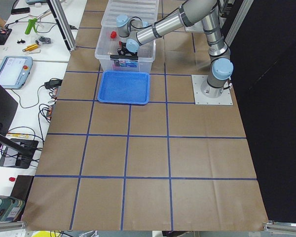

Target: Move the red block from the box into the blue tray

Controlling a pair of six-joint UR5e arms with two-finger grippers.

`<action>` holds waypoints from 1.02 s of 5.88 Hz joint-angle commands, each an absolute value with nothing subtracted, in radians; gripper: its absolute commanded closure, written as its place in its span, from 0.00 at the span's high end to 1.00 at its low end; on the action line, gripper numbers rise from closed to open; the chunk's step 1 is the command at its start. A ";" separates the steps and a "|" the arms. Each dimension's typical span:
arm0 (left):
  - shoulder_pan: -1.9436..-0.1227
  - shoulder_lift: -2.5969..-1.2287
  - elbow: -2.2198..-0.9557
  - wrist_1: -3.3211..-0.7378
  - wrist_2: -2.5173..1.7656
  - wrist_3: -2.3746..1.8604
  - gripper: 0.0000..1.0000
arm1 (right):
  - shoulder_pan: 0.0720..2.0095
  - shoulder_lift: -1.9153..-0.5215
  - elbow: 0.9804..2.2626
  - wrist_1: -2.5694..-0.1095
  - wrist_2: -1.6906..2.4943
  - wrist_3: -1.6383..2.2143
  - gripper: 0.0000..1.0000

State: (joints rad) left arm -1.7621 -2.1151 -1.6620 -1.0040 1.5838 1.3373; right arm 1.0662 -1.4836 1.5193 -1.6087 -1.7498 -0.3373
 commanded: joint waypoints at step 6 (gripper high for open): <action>-1.562 -1.766 -1.580 -1.369 1.525 1.333 0.02 | 1.543 -1.471 1.345 -1.364 -1.562 0.299 1.00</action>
State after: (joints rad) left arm -1.6118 -1.8280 -1.5981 -1.2904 1.5230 1.3244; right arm 1.5187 -1.4746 1.3449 -1.3632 -1.5602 0.2813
